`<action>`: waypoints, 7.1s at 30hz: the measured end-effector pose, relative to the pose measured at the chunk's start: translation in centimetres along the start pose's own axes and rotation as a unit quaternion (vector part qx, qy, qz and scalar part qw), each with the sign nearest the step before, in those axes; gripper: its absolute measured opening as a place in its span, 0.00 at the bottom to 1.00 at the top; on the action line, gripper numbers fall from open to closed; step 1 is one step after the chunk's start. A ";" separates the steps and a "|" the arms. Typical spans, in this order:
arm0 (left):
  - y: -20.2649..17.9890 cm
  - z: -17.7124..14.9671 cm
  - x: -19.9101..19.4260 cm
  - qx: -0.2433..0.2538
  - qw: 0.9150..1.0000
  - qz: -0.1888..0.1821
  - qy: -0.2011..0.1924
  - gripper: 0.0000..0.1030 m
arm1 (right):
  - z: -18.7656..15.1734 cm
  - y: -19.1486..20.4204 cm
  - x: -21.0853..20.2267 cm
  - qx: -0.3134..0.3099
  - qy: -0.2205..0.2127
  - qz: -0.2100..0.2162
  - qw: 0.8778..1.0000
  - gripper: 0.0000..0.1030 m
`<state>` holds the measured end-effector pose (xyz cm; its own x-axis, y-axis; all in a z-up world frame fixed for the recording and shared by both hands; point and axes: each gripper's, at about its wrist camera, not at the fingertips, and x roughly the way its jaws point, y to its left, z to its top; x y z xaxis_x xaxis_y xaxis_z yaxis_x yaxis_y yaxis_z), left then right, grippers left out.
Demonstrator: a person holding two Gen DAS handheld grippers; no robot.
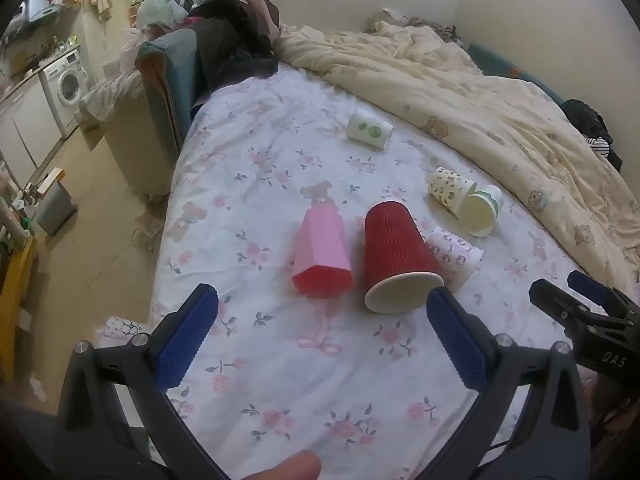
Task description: Flip cup upside down
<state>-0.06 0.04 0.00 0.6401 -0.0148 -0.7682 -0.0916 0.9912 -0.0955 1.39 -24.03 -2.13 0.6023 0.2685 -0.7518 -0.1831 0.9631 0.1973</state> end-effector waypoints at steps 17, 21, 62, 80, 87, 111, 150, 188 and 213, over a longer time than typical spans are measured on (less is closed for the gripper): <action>-0.1 0.0 0.1 0.004 1.000 0.007 0.009 1.00 | -0.1 0.1 0.0 0.002 0.004 0.002 1.000 1.00; -0.1 0.0 0.1 0.005 1.000 0.007 0.009 1.00 | -0.2 0.1 0.0 0.001 0.004 0.001 1.000 1.00; 0.1 -0.2 -0.1 0.005 1.000 0.002 0.005 1.00 | -0.3 0.5 0.3 -0.010 0.009 -0.004 1.000 1.00; 0.1 -0.2 -0.1 0.005 1.000 0.001 0.005 1.00 | -0.3 0.5 0.3 -0.010 0.007 -0.004 1.000 1.00; -0.3 -0.3 0.1 0.006 1.000 -0.003 0.007 1.00 | -0.2 0.5 0.1 -0.006 0.008 -0.002 1.000 1.00; -2.0 6.6 8.4 0.014 0.997 -0.017 0.079 1.00 | 5.3 -11.2 10.0 0.180 0.147 0.039 0.972 1.00; -1.8 8.5 12.2 0.010 0.996 0.006 0.091 1.00 | 10.3 -19.1 18.2 0.321 0.167 0.113 0.925 0.60; 3.4 -1.5 2.0 -0.030 0.992 0.005 0.126 1.00 | -4.0 -0.2 8.4 0.085 0.290 0.207 0.930 0.61; 2.1 -1.5 4.2 -0.043 0.989 -0.010 0.142 1.00 | -4.1 1.6 11.1 0.084 0.297 0.181 0.934 0.96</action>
<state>1.28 1.88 -4.41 0.4031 -0.0833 -0.9114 -0.1530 0.9757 -0.1568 4.59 -19.61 -12.80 -0.0218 0.5665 -0.8238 -0.1366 0.8146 0.5637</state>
